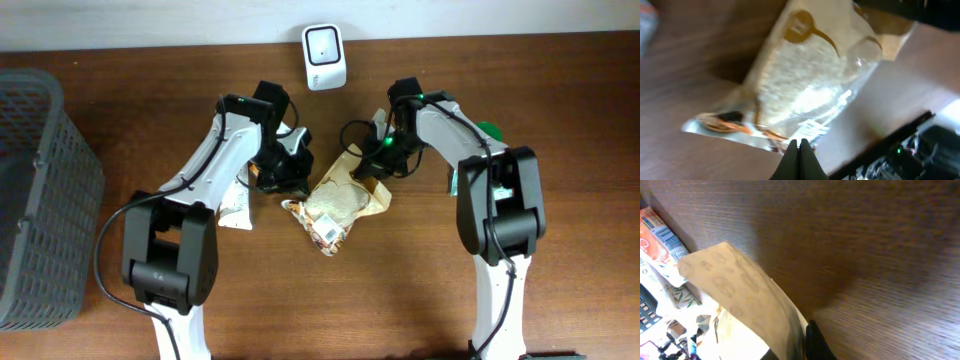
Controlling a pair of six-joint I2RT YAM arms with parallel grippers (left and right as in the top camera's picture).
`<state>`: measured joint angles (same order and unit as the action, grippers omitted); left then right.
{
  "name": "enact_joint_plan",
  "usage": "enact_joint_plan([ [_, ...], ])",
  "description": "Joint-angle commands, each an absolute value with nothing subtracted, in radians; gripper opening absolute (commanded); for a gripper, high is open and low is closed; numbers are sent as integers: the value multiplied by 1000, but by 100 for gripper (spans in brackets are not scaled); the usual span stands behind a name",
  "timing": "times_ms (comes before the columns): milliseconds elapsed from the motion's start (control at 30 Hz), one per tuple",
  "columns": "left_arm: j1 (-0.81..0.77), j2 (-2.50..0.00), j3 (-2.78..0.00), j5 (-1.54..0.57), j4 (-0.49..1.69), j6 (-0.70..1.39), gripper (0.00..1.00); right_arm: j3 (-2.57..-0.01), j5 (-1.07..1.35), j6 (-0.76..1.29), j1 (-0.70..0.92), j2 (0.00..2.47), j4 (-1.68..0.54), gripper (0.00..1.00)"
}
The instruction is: Scan the item barcode
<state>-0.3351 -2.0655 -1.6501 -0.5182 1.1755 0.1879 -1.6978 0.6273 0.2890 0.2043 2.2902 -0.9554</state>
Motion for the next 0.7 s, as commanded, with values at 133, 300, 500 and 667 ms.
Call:
enact_joint_plan([
  [133, -364, -2042, -1478, -467, 1143, 174, 0, -1692, 639, 304, 207, 2298, -953, 4],
  [300, -364, -2058, -1455, -255, 980, 231, 0, -1692, 636, 257, 211, 2298, -1000, 4],
  [500, -363, -2143, -1456, -273, 898, 299, 0, -1692, 656, 148, 208, 2298, -1088, 34],
  [667, -363, -2143, -1456, -273, 898, 299, 0, -1692, 874, -87, 141, 2298, -1254, 59],
])
